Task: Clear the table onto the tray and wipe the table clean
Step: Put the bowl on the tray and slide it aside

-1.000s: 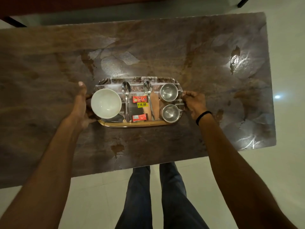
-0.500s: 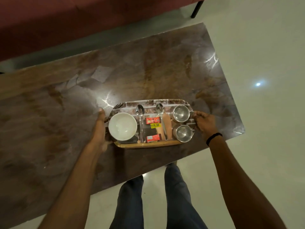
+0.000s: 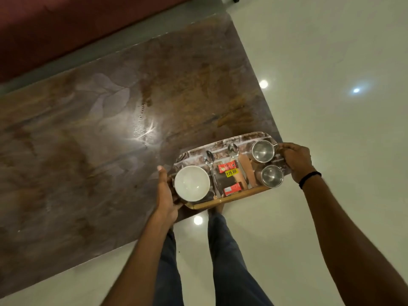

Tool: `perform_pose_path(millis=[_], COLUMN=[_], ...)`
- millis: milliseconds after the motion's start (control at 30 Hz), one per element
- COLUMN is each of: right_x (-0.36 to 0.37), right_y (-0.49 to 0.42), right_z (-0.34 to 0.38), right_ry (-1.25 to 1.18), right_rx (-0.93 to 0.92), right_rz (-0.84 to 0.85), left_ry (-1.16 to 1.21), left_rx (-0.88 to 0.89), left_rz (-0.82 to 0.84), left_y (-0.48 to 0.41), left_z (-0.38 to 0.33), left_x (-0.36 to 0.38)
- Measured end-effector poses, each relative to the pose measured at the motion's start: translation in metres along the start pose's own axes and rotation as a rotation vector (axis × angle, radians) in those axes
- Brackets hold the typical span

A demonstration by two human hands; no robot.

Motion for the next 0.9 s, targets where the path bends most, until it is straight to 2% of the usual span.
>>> perform_pose_path(millis=[167,500,767,900], right_x=[-0.028,-0.026,-0.027,-0.035], right_y=[-0.032,-0.057,-0.059,-0.033], right_z=[0.004,0.004,0.0,0.015], right_ry=[0.006,-0.048,0.028,0.3], right_rx=[0.016,0.012,-0.003,-0.119], right_rz=[0.024,0.097,0.078,-0.059], left_ry=[0.018,0.012,-0.063,-0.184], left_rx=[-0.042,0.007,0.125,0.181], left_rz=[-0.003,-0.072,-0.183,-0.252], left_y=[0.004,-0.012,-0.01,-0.001], left_z=[0.02,0.022,0.025,0.022], left_x=[0.036,0.05,0.052,0.041])
Point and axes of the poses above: each hand's wrist, its own y-axis away from the middle knuckle, its own x-axis out of the palm, z = x × y, the point moved 2 cm from there along -y, towards the middle knuckle, and after that the axes turned 2 degrees about -y, right-handed, at the moved point
